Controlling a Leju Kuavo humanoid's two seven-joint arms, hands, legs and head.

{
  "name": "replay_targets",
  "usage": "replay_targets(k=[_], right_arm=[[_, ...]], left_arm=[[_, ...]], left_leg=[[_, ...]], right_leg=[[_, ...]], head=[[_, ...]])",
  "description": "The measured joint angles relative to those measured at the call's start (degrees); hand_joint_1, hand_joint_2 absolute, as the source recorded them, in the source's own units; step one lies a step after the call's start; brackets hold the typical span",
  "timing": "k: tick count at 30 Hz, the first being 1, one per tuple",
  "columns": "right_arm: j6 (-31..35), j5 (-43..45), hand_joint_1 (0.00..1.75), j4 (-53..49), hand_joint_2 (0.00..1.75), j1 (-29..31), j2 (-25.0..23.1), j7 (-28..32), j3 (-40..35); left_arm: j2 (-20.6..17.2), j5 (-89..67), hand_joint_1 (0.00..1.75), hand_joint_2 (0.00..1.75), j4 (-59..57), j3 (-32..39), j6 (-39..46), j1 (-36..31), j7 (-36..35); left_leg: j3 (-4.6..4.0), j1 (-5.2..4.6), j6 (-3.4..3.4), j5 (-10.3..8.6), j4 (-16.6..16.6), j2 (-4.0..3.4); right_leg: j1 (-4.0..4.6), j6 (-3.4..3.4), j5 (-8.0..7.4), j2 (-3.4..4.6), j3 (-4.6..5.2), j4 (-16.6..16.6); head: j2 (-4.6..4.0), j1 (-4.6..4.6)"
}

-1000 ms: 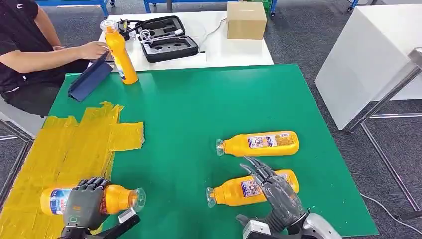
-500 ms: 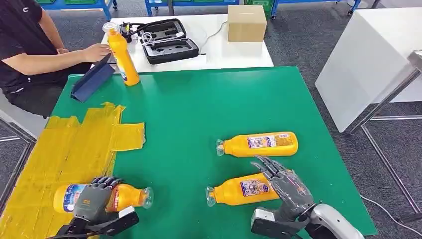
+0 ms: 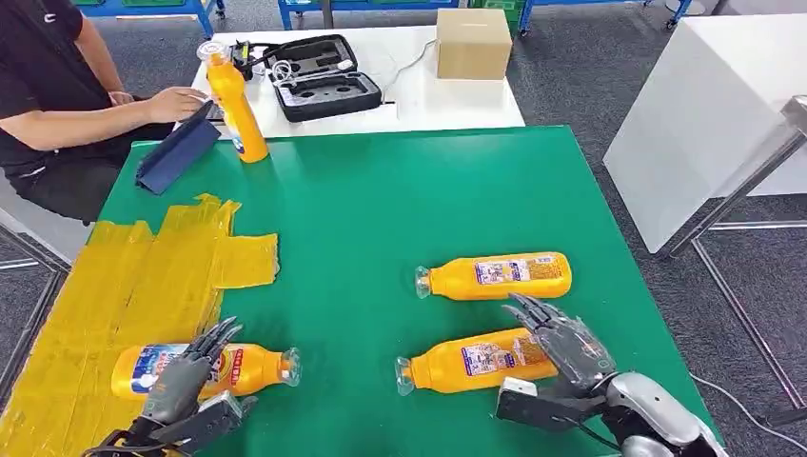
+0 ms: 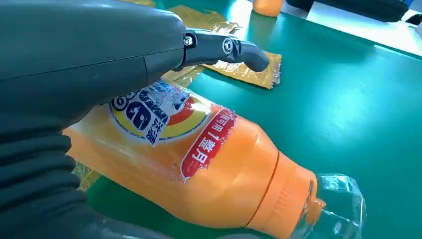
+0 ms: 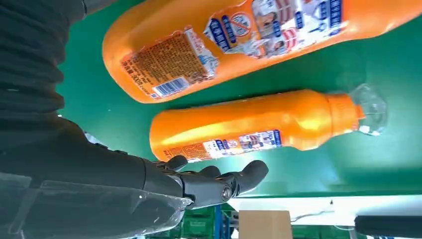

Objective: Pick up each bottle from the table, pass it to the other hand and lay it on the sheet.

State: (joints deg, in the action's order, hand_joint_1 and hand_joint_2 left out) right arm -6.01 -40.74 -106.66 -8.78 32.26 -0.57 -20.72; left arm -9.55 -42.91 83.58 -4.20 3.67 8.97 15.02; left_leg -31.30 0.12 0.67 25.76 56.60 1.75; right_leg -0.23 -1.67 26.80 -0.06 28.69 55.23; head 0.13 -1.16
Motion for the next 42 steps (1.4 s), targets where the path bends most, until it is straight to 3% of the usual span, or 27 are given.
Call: replay_targets(k=[6,20,30,31,32,42], right_arm=[[-0.52,0.04,0.00,0.89,1.75,0.33,0.11,0.00,0.31],[-4.48,-0.37,0.00,10.71,1.75,6.38,-0.29,-0.72,-2.43],[-6.64,-1.60,0.00,20.00,1.75,13.42,-3.02,-1.53,-9.90],[-6.75,-1.62,0.05,20.68,1.75,14.18,-3.15,-1.62,-10.60],[-6.82,-1.66,1.75,21.38,1.75,14.90,-3.28,-1.64,-11.35],[-7.19,0.48,1.75,25.70,1.75,19.58,-3.74,-1.73,-18.38]], left_arm=[[0.00,2.13,0.00,0.00,0.39,0.28,-1.11,0.21,1.02],[1.95,33.99,0.00,0.00,9.66,4.02,-20.79,2.32,10.71],[2.78,34.01,0.00,0.00,13.70,1.70,-20.57,1.76,10.53],[2.78,34.14,0.00,0.00,13.70,1.55,-20.57,1.66,10.56],[2.78,34.27,0.00,0.00,13.70,1.33,-20.57,1.52,10.53],[2.75,36.17,0.00,0.00,13.68,0.02,-20.70,-0.33,10.53]], left_leg=[[-0.08,0.01,0.00,0.00,0.00,-0.01],[-0.23,0.01,0.00,0.00,0.01,-0.09],[-0.16,0.06,-0.01,0.00,0.01,-0.21],[-0.12,0.06,-0.01,0.01,0.01,-0.28],[-0.07,0.06,-0.01,0.02,0.01,-0.34],[0.64,0.10,-0.02,0.25,0.00,-0.58]], right_leg=[[0.01,0.00,0.00,0.00,0.07,0.00],[0.01,0.00,0.00,0.03,0.21,0.00],[0.08,0.00,-0.01,0.09,0.23,0.00],[0.08,0.01,-0.01,0.13,0.22,0.00],[0.08,0.02,-0.02,0.16,0.21,0.00],[0.15,0.05,0.03,0.50,0.19,-0.02]], head=[[0.00,0.00],[0.00,0.02],[0.00,0.04],[0.00,0.02],[0.00,0.00],[0.00,0.02]])
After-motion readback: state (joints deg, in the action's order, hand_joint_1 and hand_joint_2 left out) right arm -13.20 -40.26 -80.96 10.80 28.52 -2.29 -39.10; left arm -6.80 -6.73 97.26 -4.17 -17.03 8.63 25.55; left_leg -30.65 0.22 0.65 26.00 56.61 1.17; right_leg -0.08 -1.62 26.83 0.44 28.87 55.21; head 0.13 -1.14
